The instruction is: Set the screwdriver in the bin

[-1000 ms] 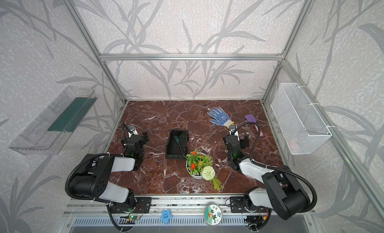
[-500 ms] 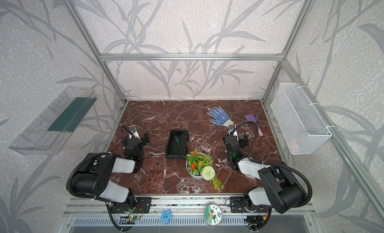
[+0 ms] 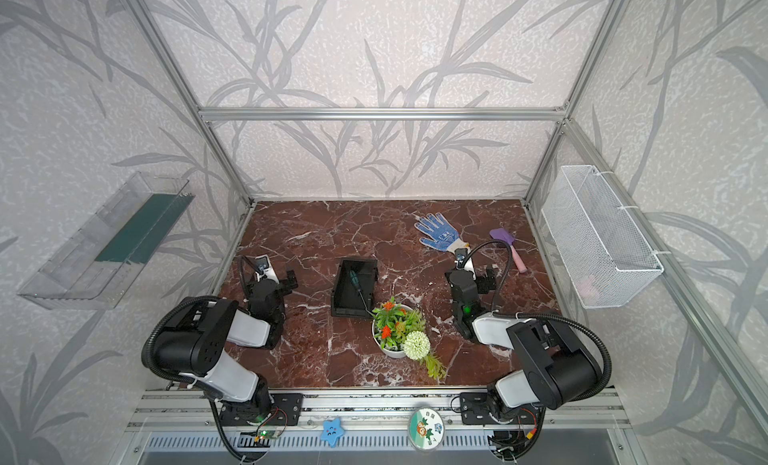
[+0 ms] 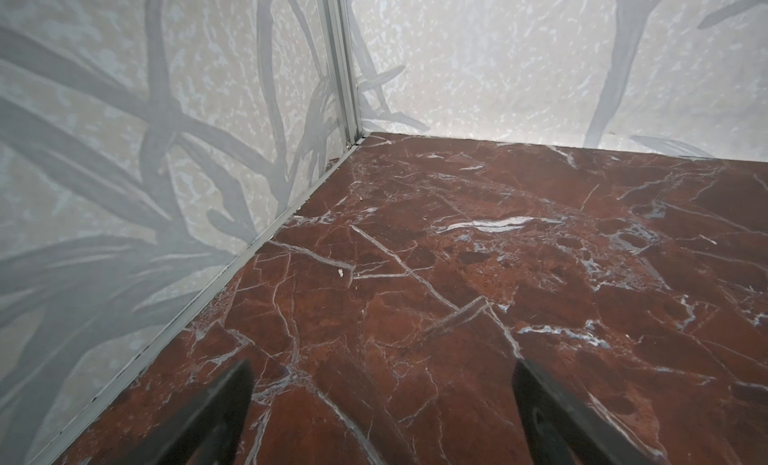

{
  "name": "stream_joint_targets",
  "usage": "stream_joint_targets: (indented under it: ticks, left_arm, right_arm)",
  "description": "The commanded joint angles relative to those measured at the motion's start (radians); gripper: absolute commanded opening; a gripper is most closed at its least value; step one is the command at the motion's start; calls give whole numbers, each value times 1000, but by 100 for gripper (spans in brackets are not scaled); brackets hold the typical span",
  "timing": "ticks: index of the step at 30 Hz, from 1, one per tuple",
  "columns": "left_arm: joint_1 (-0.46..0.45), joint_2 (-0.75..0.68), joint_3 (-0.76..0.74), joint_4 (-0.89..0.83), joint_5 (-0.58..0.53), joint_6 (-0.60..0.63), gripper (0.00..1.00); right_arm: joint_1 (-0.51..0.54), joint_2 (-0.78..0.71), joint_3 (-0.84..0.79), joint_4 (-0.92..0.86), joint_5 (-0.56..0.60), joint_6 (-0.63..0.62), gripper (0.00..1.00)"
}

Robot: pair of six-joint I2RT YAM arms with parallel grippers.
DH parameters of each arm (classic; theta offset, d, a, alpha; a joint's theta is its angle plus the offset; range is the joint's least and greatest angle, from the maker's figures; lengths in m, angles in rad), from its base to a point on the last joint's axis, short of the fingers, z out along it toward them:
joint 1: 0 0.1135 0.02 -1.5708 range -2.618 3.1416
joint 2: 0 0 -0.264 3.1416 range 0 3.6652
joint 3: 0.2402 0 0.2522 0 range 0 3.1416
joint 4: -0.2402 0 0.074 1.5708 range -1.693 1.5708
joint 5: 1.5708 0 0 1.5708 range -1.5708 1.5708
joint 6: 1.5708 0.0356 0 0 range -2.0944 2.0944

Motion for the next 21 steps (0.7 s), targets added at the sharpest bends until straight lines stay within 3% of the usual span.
stream_joint_targets:
  ticks: [1,2,13,21]
  left_arm:
    - [-8,-23,79,-136,-3,-1,99]
    - [-2,-30,112,-208,5,-11,99]
    - [11,-21,108,-182,20,-16,99]
    - [11,-21,108,-183,20,-16,99]
  right_arm:
    - [3,28,1,102,9,-20,99]
    - [3,41,1,123,11,-28,99]
    - [-9,84,-59,291,-35,-46,99]
    - [-42,89,-146,437,-151,-35,99]
